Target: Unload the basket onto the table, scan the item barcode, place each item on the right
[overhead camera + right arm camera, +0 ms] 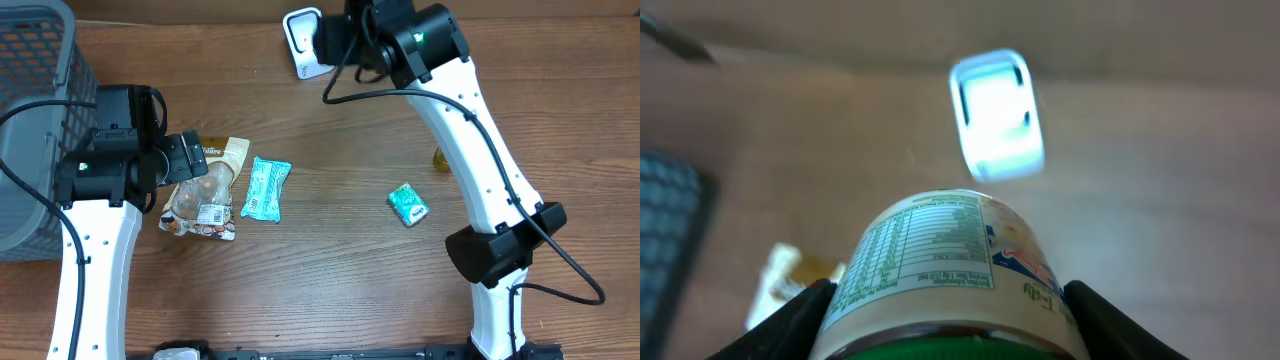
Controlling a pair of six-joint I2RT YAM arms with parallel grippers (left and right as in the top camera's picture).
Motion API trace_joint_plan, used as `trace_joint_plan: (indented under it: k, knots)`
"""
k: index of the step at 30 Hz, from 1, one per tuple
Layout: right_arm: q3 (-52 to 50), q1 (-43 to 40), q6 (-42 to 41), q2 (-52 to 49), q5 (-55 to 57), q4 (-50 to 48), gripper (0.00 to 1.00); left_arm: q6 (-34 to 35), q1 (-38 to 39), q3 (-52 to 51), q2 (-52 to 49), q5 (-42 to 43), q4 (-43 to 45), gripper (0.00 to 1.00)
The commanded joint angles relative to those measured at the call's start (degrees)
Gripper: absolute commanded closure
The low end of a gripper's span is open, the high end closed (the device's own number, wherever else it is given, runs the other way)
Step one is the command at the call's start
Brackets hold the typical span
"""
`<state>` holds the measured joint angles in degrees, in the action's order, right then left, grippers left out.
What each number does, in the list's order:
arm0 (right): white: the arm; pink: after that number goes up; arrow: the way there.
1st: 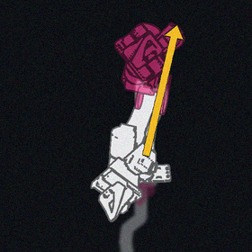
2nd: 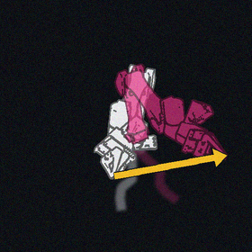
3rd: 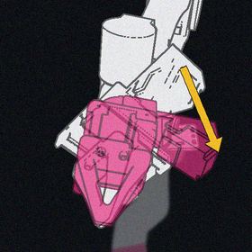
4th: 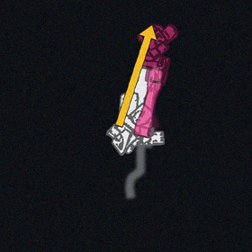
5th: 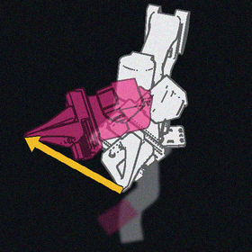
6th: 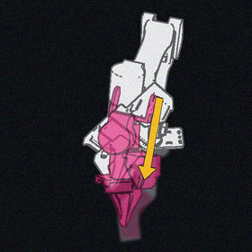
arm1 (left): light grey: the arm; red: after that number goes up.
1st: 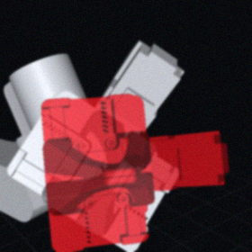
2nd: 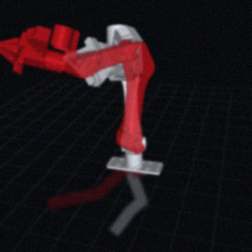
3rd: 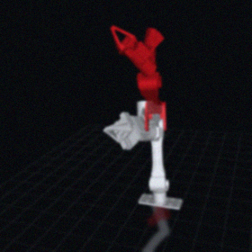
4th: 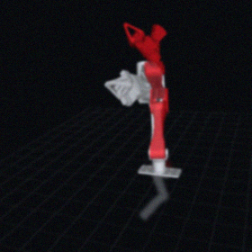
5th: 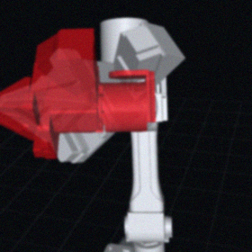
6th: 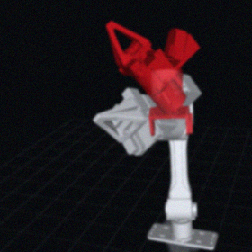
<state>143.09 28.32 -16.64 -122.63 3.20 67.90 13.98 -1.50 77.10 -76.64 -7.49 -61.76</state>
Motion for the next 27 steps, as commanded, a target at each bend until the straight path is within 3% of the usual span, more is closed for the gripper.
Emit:
trace_joint_plan:
  k: [1, 17, 27]
  knots:
    - [-0.3, 0.1, 0.7, -0.5, 0.3, -6.3, 0.43, 0.6, 0.1, 0.8, -0.2, 0.0, 0.1, 0.00]
    - [-3.0, -0.6, 0.7, -18.7, 8.8, -40.5, 0.44, 0.6, 0.1, 0.8, -0.2, 0.0, 0.1, 0.01]
    - [-3.0, -2.4, 0.6, -28.3, 8.8, -56.9, 0.52, 0.6, 0.1, 0.8, -0.2, 0.0, 0.1, 0.00]
